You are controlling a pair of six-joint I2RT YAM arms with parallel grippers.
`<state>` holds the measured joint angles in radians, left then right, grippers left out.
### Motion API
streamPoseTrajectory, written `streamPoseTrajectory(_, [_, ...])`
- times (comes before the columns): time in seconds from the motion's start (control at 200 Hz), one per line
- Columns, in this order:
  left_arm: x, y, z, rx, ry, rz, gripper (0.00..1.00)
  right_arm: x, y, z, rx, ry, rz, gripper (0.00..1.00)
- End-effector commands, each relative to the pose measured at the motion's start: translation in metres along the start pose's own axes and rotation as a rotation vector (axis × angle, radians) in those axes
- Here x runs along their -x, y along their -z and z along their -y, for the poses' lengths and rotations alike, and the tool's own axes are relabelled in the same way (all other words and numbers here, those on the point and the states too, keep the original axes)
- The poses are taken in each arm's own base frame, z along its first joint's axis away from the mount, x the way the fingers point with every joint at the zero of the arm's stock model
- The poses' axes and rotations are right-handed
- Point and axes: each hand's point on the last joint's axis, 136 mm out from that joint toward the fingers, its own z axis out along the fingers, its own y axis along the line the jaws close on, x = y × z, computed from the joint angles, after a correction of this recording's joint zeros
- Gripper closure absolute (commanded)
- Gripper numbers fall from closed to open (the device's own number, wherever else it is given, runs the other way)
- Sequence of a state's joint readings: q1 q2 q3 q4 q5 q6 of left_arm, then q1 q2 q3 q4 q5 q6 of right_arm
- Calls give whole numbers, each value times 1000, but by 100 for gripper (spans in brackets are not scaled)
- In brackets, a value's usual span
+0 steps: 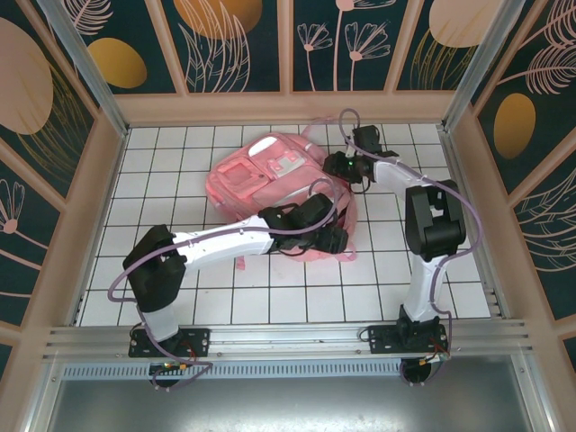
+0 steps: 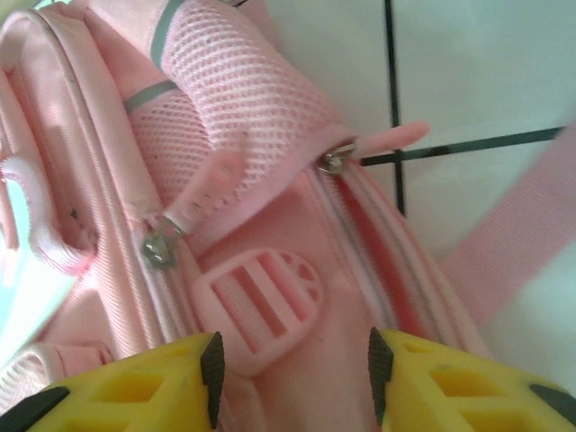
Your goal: Pack the student bag
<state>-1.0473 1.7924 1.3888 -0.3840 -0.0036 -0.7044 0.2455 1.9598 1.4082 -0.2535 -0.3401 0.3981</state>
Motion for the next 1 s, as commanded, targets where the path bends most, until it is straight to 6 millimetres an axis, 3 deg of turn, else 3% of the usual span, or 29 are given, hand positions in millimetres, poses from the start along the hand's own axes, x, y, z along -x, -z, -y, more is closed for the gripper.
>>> streamPoseTrajectory(0.0, [30,26,6,7,-45,73,11,5,42,2,-39,-2,33,48])
streamPoseTrajectory(0.175, [64,60,-4,38,-17,133,8,-12,80,0,-47,-25,70,45])
streamPoseTrajectory(0.215, [77,80,-6,17,5,166,8,-19,87,-2,-39,-36,69,45])
streamPoseTrajectory(0.375, [108,116,-30,-4,57,245,3,-61,105,-1,-59,-76,34,44])
streamPoseTrajectory(0.49, [124,141,-26,-30,23,299,2,-99,112,7,-88,-109,2,43])
streamPoseTrajectory(0.64, [136,152,-24,-33,12,314,1,-140,117,16,-109,-162,-24,41])
streamPoseTrajectory(0.786, [145,156,-17,-54,-2,325,1,-172,106,1,-5,-220,-58,40])
streamPoseTrajectory(0.891, [147,155,-30,-11,10,332,1,-184,94,-11,63,-256,-81,39])
streamPoseTrajectory(0.996, [145,154,-58,74,46,331,2,-188,81,-15,86,-275,-95,38])
